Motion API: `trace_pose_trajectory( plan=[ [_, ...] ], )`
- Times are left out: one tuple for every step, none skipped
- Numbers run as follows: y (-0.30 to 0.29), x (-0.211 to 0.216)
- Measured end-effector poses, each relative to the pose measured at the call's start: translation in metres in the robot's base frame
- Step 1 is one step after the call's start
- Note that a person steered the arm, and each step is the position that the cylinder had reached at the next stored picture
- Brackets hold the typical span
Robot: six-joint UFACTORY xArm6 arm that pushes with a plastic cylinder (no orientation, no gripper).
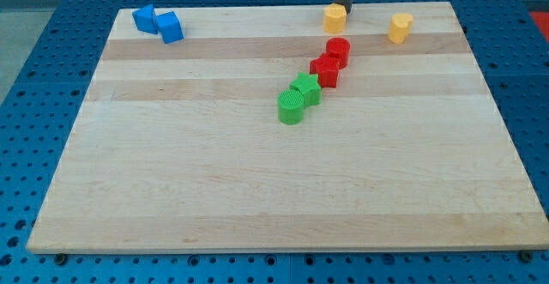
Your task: Push yellow hexagon towards the center
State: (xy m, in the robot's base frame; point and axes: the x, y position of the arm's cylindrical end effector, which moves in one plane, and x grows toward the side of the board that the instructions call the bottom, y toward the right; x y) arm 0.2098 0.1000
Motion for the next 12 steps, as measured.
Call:
trace_pose_trajectory(
  plan=[
    [0.000, 0.009],
    [0.000, 0.014],
    [0.000, 0.020],
    [-0.004, 0.026],
    [-0.018, 0.031],
    [-0.041, 0.041],
    [-0.058, 0.053],
    [-0.062, 0.058],
    [-0.061, 0.058],
    [-0.053, 0.058],
    [-0.042, 0.058],
    [-0.037, 0.058]
  ],
)
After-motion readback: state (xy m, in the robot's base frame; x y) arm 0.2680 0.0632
